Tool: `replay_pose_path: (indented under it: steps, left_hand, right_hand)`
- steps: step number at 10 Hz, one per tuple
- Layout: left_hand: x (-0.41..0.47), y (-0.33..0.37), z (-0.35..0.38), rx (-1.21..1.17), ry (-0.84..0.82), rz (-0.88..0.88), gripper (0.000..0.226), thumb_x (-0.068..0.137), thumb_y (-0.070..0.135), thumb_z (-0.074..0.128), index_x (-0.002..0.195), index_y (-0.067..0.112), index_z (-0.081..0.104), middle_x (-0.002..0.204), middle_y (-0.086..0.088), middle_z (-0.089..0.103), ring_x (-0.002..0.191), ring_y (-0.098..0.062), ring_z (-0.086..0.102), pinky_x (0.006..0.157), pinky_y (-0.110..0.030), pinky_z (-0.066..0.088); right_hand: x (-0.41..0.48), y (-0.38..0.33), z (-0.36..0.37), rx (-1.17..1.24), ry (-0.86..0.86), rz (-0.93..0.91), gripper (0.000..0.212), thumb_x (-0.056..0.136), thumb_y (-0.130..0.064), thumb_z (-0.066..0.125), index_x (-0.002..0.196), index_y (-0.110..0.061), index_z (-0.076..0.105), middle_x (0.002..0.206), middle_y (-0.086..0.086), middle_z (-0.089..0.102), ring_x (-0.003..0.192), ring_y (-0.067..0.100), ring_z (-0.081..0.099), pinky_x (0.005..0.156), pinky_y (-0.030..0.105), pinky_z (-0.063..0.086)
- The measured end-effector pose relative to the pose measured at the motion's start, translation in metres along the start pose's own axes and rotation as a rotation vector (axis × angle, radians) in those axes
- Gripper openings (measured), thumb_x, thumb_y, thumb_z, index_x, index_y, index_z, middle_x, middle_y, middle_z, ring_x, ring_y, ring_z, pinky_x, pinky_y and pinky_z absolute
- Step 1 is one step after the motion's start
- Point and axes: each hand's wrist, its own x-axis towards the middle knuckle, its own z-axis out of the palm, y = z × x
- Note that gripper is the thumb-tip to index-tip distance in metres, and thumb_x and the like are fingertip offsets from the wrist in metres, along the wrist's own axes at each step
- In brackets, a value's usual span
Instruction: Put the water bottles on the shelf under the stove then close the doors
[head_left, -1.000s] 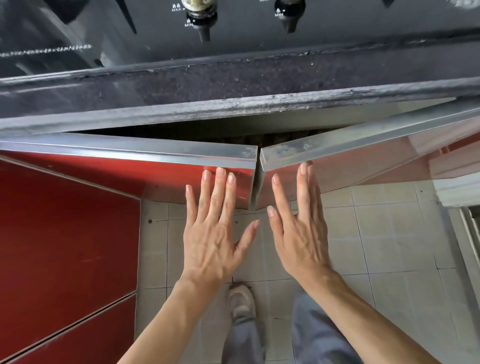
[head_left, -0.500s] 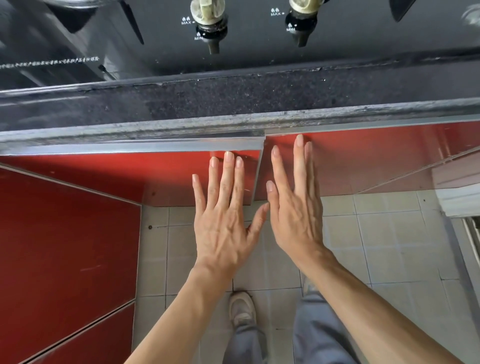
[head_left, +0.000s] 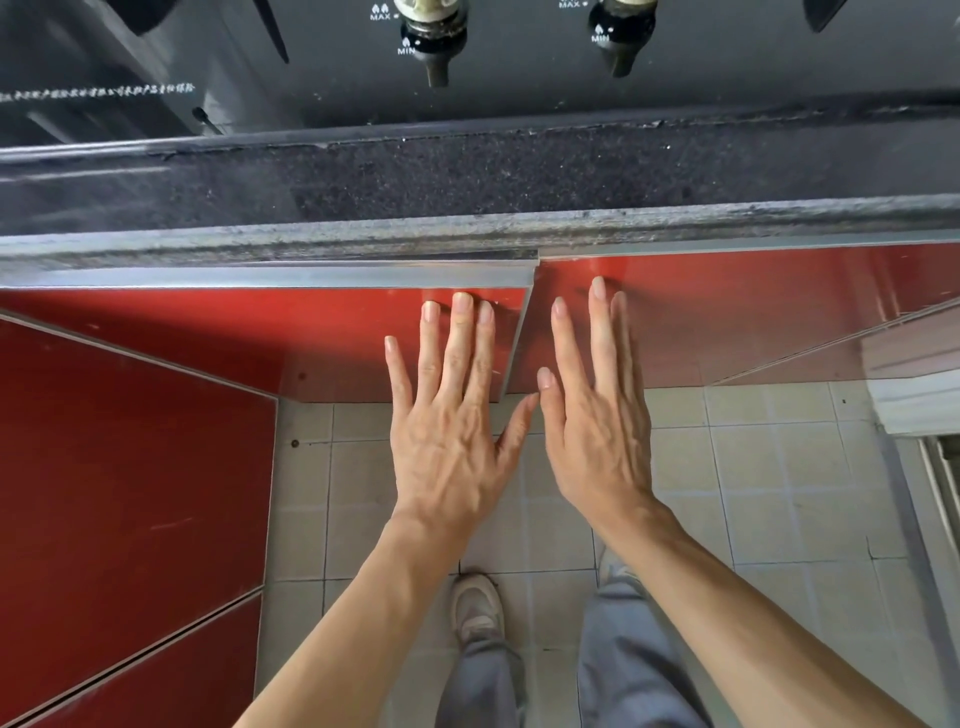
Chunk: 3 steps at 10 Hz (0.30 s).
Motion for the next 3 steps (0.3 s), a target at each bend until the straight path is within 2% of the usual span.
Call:
replay_pose_path:
  steps: [1, 2, 3]
  left_hand:
    - [-0.003, -0.003, -0.006, -0.008, -0.031, 0.041, 0.085, 0.114, 0.061, 0.037, 0.177, 0.016, 0.005, 0.183, -0.005, -0.013, 0.171, -0.036, -0.005, 0.134, -0.066, 0.009]
    - [-0.013, -0.009, -0.009, 0.010, -0.112, 0.034, 0.084, 0.113, 0.058, 0.040, 0.177, 0.016, 0.005, 0.185, -0.007, -0.009, 0.170, -0.037, -0.006, 0.136, -0.062, 0.008]
    - [-0.027, -0.018, -0.012, 0.006, -0.167, -0.039, 0.076, 0.112, 0.052, 0.040, 0.172, 0.006, 0.030, 0.179, -0.021, 0.024, 0.168, -0.041, 0.020, 0.136, -0.058, 0.020]
  right_hand:
    - [-0.005, -0.001, -0.002, -0.019, -0.044, 0.002, 0.063, 0.114, -0.018, 0.050, 0.171, -0.012, 0.025, 0.180, 0.015, 0.006, 0.167, 0.036, 0.004, 0.131, 0.057, 0.023]
    - [-0.012, -0.002, -0.006, -0.068, -0.117, 0.023, 0.062, 0.116, -0.028, 0.044, 0.172, -0.015, 0.021, 0.181, 0.009, 0.001, 0.168, 0.030, -0.001, 0.135, 0.047, 0.016]
    - [-0.021, -0.008, -0.013, -0.121, -0.242, 0.042, 0.061, 0.117, -0.038, 0.037, 0.172, -0.016, 0.024, 0.181, 0.008, 0.003, 0.168, 0.027, -0.002, 0.135, 0.041, 0.015]
